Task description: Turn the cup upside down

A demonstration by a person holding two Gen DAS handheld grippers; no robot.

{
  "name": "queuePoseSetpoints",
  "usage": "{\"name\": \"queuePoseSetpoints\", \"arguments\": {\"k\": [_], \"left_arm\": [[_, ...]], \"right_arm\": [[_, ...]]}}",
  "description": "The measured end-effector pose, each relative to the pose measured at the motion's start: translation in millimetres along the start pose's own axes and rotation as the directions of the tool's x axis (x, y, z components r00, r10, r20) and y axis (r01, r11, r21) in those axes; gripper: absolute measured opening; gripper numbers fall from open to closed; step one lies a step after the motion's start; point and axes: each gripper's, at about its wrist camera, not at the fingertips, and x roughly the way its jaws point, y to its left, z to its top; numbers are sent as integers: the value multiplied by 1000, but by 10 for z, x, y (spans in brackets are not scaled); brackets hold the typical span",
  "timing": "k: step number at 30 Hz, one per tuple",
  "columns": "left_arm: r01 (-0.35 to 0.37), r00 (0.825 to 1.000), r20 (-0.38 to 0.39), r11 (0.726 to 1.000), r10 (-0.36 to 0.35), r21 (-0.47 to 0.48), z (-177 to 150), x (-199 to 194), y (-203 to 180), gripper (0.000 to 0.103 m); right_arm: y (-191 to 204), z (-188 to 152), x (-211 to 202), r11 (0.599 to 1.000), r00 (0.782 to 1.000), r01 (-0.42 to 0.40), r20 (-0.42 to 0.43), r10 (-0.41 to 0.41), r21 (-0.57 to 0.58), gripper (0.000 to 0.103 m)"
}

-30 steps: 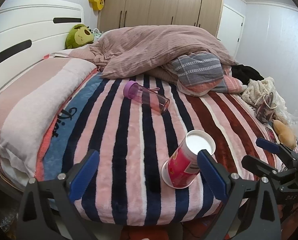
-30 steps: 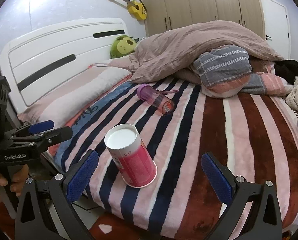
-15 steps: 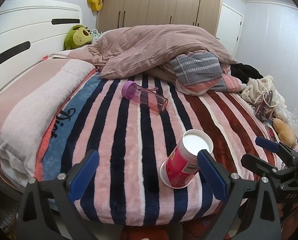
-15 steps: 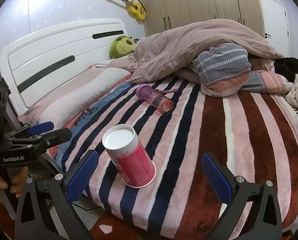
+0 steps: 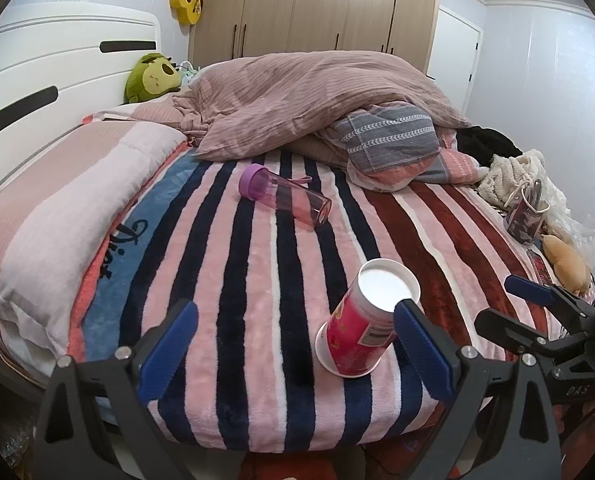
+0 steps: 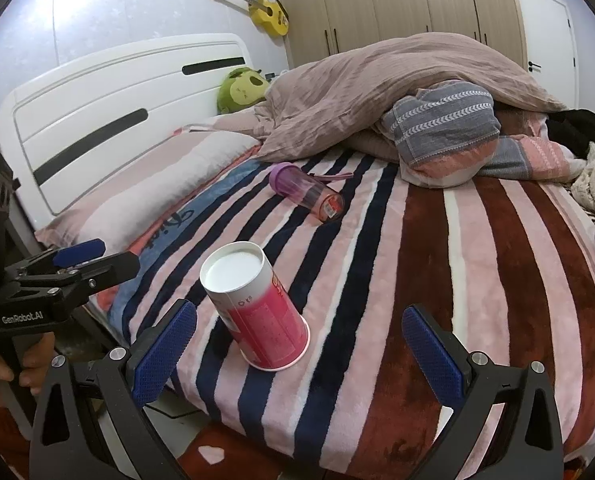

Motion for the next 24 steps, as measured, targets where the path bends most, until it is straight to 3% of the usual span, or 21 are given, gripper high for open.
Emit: {"name": "queuePoseSetpoints", "arguments": {"k": [24], "left_arm": [[6,1000,4,1000,-6,4,18,-22,-16,97]], "right_arm": [[40,-35,25,1000,1000,-6,-16,6,1,103]]}}
